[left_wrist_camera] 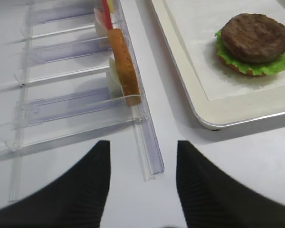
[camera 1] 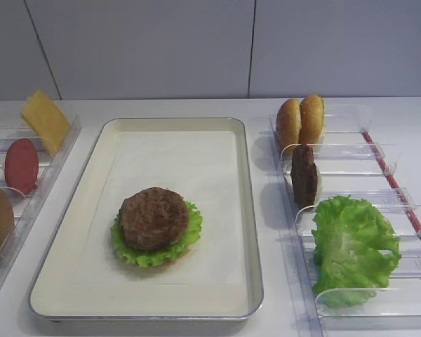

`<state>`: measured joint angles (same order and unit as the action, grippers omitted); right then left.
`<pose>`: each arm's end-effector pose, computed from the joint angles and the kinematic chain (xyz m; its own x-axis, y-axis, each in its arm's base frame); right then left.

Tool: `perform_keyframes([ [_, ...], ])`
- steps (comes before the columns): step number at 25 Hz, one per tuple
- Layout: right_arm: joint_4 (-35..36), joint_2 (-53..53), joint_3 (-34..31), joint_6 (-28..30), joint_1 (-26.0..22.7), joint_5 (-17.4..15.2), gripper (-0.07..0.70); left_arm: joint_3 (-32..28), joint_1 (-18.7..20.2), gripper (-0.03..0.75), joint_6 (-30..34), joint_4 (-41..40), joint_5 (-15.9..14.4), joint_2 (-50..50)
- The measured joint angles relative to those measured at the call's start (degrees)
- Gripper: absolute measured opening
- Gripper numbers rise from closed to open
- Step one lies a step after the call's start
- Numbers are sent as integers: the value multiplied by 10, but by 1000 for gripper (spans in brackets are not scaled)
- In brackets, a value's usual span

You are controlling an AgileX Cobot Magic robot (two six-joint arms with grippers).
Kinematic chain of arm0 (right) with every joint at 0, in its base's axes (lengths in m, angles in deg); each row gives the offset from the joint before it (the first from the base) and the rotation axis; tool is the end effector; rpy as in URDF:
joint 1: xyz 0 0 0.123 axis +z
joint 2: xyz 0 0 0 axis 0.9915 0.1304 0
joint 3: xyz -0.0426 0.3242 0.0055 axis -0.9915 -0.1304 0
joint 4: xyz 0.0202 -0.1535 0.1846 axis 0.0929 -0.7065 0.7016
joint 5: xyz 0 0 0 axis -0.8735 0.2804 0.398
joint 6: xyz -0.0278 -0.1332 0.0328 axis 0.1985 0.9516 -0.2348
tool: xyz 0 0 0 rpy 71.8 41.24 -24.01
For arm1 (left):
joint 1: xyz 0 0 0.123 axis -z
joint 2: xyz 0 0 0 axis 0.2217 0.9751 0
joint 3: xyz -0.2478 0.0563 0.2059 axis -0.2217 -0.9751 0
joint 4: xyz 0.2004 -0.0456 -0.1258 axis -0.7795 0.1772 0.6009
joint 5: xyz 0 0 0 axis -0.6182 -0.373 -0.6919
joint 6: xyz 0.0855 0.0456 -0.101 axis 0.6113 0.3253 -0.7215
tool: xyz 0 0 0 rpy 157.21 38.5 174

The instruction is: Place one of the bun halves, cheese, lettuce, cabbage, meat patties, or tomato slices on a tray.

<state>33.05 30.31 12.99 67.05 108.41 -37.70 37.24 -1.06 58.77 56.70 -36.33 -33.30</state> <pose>0.0200 0.0074 0.3230 -0.6711 -0.2454 -0.6996 -0.3797 0.9242 0.0400 -0.0209 0.0118 0.2288 -0.5555 0.0833 -0.8274 0.1434 0.9897 0.0034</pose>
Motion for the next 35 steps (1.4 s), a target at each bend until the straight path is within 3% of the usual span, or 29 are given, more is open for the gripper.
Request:
perform_keyframes([
  [6, -6, -96, -85, 40, -94, -2, 330, 0, 0, 302, 0, 0, 0, 0],
  [16, 49, -236, -184, 106, -249, 67, 330, 0, 0, 302, 0, 0, 0, 0],
  [19, 56, -254, -196, 108, -288, 70, 330, 0, 0, 302, 0, 1, 0, 0],
  [27, 68, -254, -196, 125, -330, 70, 330, 0, 0, 302, 0, 1, 0, 0],
  [35, 68, -254, -196, 127, -336, 70, 330, 0, 0, 302, 0, 1, 0, 0],
])
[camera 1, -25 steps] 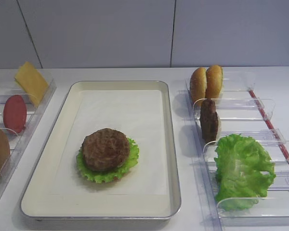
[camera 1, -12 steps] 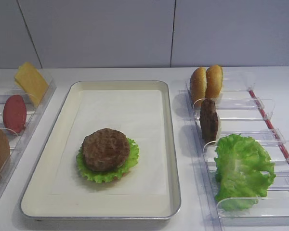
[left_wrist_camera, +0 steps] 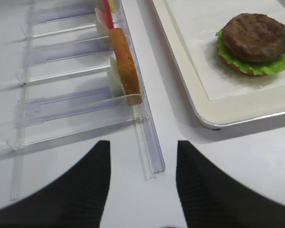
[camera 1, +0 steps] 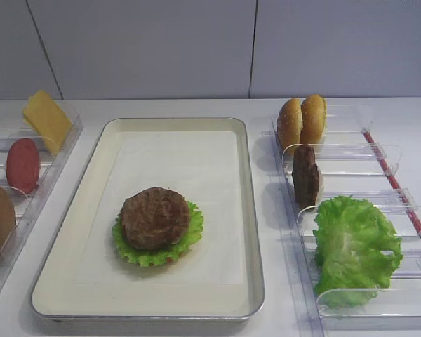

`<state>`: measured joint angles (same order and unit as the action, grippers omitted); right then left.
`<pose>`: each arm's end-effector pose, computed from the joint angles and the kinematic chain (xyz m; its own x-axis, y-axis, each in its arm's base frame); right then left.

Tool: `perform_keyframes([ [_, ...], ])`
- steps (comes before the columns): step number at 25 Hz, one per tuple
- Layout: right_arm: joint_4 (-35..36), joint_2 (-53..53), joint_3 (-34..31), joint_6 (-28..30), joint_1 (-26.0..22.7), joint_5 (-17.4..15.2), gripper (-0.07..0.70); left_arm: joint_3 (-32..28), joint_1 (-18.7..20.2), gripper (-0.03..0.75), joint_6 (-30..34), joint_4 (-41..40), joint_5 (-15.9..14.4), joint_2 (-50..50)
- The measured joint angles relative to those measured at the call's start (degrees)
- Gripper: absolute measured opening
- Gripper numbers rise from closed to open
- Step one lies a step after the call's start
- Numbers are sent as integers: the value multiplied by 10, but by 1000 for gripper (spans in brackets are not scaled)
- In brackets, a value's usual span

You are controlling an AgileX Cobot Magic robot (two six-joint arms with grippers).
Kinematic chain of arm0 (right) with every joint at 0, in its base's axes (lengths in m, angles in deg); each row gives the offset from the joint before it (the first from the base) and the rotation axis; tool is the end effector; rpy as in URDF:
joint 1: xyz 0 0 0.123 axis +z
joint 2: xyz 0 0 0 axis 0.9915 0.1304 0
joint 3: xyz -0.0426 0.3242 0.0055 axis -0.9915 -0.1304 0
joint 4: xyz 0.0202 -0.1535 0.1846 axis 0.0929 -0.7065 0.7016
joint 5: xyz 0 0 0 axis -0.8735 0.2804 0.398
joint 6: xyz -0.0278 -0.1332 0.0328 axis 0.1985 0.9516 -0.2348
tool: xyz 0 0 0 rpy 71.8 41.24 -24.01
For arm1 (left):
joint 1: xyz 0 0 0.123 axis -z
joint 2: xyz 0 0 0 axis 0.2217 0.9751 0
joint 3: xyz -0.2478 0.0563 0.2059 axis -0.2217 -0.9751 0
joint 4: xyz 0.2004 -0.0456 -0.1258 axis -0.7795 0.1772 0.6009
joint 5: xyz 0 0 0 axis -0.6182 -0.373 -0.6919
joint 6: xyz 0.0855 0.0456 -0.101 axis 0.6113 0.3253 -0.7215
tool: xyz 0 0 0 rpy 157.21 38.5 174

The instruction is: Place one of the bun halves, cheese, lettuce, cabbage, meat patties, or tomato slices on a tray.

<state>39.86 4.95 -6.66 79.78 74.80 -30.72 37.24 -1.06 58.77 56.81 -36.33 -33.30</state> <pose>-0.0173 0.0157 0.2310 -0.5385 -0.0301 -0.8421 0.0001 0.9994 -0.0357 -0.0209 0.0115 0.2288 -0.5556 0.0826 -0.8273 0.1444 0.9895 0.0018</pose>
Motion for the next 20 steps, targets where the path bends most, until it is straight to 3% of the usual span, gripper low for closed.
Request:
perform_keyframes([
  [20, 16, 0, 0, 19, 11, 0, 330, 0, 0, 302, 0, 0, 0, 0],
])
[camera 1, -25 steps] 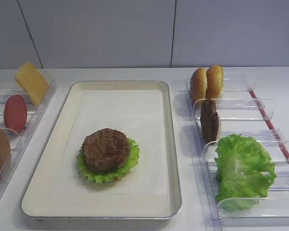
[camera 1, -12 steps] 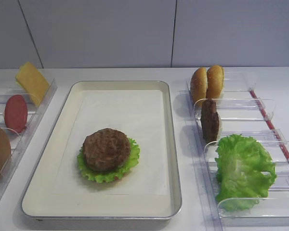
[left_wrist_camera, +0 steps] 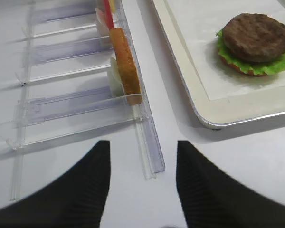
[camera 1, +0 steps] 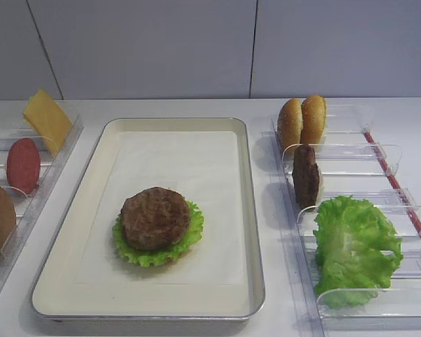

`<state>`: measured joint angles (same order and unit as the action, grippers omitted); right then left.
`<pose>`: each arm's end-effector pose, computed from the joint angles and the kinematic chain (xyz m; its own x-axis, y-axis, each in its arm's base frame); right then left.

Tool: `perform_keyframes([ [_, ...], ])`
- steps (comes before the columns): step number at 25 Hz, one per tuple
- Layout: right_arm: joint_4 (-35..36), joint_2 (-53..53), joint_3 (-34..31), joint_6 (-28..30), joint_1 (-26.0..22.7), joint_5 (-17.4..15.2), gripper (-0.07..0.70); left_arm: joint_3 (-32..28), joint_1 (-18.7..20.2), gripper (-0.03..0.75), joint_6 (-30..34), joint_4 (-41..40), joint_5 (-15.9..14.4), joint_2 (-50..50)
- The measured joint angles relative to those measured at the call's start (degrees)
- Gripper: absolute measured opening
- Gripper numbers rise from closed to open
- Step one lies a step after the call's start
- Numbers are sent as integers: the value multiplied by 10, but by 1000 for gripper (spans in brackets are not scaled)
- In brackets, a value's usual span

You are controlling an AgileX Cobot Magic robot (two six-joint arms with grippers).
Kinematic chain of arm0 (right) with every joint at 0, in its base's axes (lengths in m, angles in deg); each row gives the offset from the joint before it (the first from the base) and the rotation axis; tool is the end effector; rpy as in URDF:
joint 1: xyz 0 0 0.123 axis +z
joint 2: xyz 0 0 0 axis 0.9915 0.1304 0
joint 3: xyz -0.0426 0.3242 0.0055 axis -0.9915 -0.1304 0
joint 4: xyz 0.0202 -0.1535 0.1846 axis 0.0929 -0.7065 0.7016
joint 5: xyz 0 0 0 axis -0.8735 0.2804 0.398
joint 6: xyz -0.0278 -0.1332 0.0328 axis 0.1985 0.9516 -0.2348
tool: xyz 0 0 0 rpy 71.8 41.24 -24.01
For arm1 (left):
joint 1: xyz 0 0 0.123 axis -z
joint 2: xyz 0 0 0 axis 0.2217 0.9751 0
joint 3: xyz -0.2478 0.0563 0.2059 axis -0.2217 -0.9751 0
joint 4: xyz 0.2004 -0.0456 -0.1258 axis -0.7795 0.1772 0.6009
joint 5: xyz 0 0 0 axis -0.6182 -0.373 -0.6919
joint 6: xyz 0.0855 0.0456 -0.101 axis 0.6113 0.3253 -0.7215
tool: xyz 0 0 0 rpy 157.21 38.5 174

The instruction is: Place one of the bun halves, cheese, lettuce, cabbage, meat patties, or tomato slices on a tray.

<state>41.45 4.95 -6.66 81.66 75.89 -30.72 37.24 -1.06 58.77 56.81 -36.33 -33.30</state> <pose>-0.0175 0.0188 0.2313 -0.5336 -0.0617 -0.8435 -0.0515 0.9979 -0.0404 -0.0209 0.0115 0.2288 -0.5556 0.0826 -0.8273 0.1444 0.9895 0.0018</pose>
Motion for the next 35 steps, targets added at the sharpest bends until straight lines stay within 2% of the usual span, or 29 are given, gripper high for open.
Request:
perform_keyframes([
  [35, 1, 0, 0, 1, 0, 0, 330, 0, 0, 302, 0, 0, 0, 0],
])
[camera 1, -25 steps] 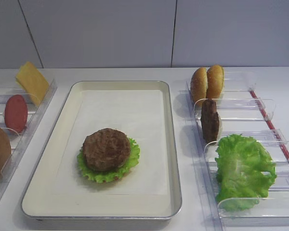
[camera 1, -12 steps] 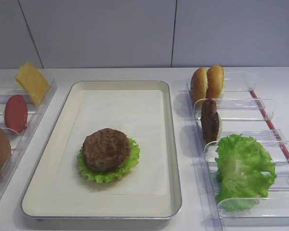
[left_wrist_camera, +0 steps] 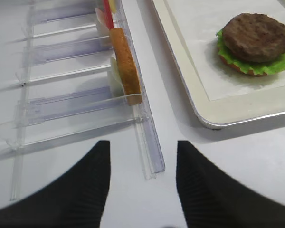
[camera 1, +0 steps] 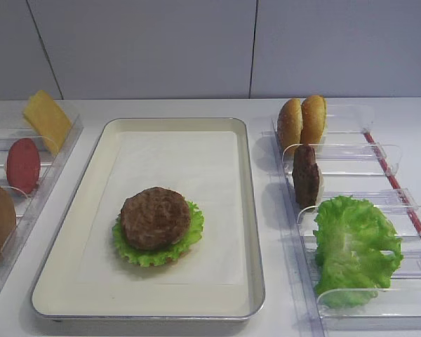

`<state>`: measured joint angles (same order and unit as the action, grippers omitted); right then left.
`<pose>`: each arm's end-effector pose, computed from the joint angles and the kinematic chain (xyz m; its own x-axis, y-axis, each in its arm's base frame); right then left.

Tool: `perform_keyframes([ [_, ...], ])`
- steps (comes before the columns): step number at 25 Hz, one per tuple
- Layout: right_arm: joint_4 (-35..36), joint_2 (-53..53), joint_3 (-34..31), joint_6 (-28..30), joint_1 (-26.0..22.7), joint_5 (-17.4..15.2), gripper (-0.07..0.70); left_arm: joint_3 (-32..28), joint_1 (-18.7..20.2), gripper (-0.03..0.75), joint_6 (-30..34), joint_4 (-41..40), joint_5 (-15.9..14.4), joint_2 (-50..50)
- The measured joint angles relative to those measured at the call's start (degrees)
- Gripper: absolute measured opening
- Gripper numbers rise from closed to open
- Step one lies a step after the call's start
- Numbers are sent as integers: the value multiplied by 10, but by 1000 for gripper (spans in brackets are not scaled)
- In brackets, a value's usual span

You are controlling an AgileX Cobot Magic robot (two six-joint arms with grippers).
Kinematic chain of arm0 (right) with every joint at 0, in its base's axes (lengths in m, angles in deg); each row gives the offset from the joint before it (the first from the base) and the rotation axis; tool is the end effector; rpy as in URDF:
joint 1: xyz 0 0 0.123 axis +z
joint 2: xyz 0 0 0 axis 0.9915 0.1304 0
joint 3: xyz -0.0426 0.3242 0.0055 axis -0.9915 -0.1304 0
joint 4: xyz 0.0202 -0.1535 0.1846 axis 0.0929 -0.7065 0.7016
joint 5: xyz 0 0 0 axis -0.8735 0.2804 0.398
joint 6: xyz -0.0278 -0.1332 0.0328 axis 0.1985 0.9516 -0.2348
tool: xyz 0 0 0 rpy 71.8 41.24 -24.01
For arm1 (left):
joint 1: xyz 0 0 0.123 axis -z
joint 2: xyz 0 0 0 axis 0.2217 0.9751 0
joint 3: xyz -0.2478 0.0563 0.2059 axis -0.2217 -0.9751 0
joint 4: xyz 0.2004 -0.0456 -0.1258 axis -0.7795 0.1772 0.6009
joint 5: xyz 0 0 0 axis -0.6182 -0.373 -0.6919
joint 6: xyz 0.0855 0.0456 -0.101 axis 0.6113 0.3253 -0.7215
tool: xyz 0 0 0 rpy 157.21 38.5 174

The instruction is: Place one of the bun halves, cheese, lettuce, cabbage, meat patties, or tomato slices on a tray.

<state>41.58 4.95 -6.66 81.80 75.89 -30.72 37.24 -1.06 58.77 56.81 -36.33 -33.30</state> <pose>-0.0174 0.0191 0.2314 -0.5332 -0.0632 -0.8436 -0.0540 0.9977 -0.0406 -0.0209 0.0115 0.2288 -0.5556 0.0826 -0.8273 0.1444 0.9895 0.0018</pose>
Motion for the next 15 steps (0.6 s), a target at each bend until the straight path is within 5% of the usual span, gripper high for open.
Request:
perform_keyframes([
  [15, 0, 0, 0, 0, 0, 0, 330, 0, 0, 302, 0, 0, 0, 0],
])
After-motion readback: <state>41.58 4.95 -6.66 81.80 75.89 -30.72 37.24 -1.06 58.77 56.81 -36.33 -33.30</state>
